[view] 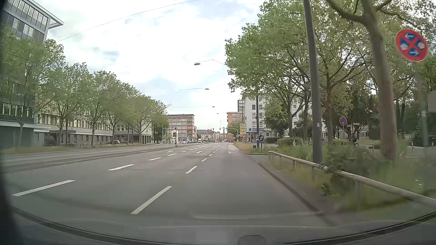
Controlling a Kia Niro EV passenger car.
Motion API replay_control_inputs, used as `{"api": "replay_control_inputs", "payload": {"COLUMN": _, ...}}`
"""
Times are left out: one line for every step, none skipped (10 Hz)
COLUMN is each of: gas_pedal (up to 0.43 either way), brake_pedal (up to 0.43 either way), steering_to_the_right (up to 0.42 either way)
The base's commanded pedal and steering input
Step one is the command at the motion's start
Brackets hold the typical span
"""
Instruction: Follow the waypoints while adhering to traffic rules and regulations
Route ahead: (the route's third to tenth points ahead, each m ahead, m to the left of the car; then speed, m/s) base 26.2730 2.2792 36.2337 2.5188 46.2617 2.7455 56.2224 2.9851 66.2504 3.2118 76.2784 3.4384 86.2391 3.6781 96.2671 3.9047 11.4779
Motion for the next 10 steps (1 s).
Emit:
{"api": "replay_control_inputs", "payload": {"gas_pedal": 0.028, "brake_pedal": 0.03, "steering_to_the_right": 0.0}}
{"api": "replay_control_inputs", "payload": {"gas_pedal": 0.028, "brake_pedal": 0.03, "steering_to_the_right": 0.0}}
{"api": "replay_control_inputs", "payload": {"gas_pedal": 0.028, "brake_pedal": 0.03, "steering_to_the_right": 0.0}}
{"api": "replay_control_inputs", "payload": {"gas_pedal": 0.028, "brake_pedal": 0.03, "steering_to_the_right": 0.0}}
{"api": "replay_control_inputs", "payload": {"gas_pedal": 0.028, "brake_pedal": 0.03, "steering_to_the_right": 0.0}}
{"api": "replay_control_inputs", "payload": {"gas_pedal": 0.02, "brake_pedal": 0.037, "steering_to_the_right": 0.0}}
{"api": "replay_control_inputs", "payload": {"gas_pedal": 0.02, "brake_pedal": 0.03, "steering_to_the_right": 0.0}}
{"api": "replay_control_inputs", "payload": {"gas_pedal": 0.02, "brake_pedal": 0.03, "steering_to_the_right": 0.0}}
{"api": "replay_control_inputs", "payload": {"gas_pedal": 0.02, "brake_pedal": 0.03, "steering_to_the_right": 0.0}}
{"api": "replay_control_inputs", "payload": {"gas_pedal": 0.008, "brake_pedal": 0.03, "steering_to_the_right": 0.0}}
